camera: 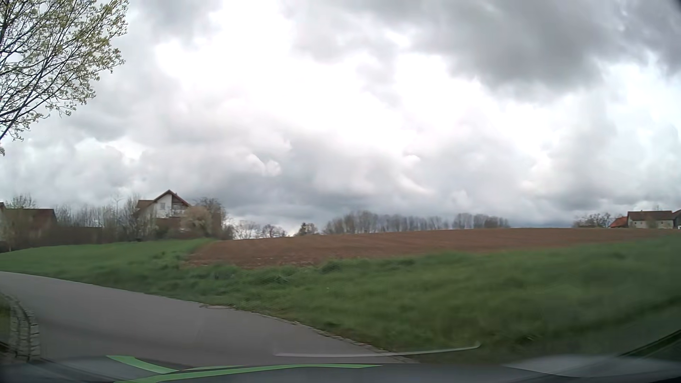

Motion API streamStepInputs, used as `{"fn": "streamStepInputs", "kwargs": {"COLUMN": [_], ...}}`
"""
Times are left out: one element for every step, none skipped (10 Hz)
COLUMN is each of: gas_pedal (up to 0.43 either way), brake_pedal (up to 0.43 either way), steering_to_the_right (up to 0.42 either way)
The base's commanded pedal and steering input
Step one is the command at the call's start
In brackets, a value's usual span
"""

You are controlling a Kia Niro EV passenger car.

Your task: Follow the waypoints while adhering to traffic rules and regulations

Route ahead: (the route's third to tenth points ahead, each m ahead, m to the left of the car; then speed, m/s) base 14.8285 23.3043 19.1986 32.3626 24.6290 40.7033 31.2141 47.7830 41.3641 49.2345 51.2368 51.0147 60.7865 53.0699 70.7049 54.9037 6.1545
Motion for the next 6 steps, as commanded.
{"fn": "streamStepInputs", "kwargs": {"gas_pedal": [0.197, 0.197, 0.197, 0.197, 0.197, 0.197], "brake_pedal": [0.000, 0.000, 0.000, 0.000, 0.000, 0.000], "steering_to_the_right": [-0.380, -0.385, -0.386, -0.386, -0.385, -0.383]}}
